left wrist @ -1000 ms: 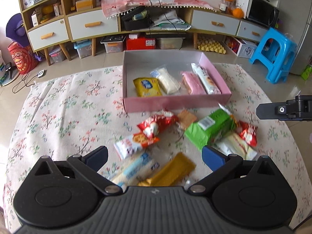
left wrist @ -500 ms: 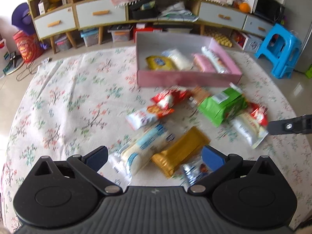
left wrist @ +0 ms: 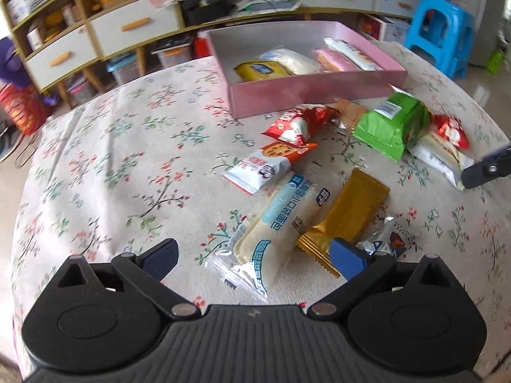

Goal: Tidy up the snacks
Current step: 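Grasp the blue-printed bread packet with the left tool while the right tool grasps the cream bread packet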

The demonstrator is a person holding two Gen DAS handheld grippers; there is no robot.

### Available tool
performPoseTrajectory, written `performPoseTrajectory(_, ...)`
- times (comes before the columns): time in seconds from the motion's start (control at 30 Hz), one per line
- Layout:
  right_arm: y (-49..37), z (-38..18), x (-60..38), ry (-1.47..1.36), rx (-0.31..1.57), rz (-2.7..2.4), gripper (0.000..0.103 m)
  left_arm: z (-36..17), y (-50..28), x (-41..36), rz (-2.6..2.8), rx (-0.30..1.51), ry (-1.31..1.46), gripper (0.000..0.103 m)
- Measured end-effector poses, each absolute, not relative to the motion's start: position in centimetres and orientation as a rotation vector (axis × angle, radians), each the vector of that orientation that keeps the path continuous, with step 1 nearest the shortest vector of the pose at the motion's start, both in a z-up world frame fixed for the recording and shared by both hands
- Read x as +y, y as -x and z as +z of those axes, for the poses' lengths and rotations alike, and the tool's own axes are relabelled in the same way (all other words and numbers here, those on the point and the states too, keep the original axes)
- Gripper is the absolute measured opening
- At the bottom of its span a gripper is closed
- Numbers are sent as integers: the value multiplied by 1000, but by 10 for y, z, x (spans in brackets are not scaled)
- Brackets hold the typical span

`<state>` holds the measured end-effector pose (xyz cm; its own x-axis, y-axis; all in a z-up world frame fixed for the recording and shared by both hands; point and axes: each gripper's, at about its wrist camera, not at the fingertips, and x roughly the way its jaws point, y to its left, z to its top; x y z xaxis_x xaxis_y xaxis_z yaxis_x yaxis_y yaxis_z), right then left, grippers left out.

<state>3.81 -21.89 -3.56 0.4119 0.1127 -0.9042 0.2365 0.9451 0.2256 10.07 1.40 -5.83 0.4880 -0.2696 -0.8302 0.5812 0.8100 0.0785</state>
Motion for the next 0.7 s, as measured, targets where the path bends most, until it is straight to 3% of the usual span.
performPoseTrajectory(0.23, -52, -57, -210, -224, 1160, -97, 93, -65, -111, 14, -609, 955, -341, 90)
performPoseTrajectory(0.43, -58, -58, -202, -158, 1118, -126, 90, -65, -116, 17, -620, 1006, -291, 70)
performPoseTrajectory(0.53, -57, -56, -195, -109, 1117, -133, 77, -66, -114, 19, -622, 1018, -314, 56)
performPoseTrajectory(0.6, -55, -53, -192, -89, 1110, -130, 58, -66, -111, 21, -617, 1016, -325, 49)
performPoseTrajectory(0.7, -53, -51, -193, -108, 1111, -111, 56, -64, -108, 24, -611, 1022, -314, 46)
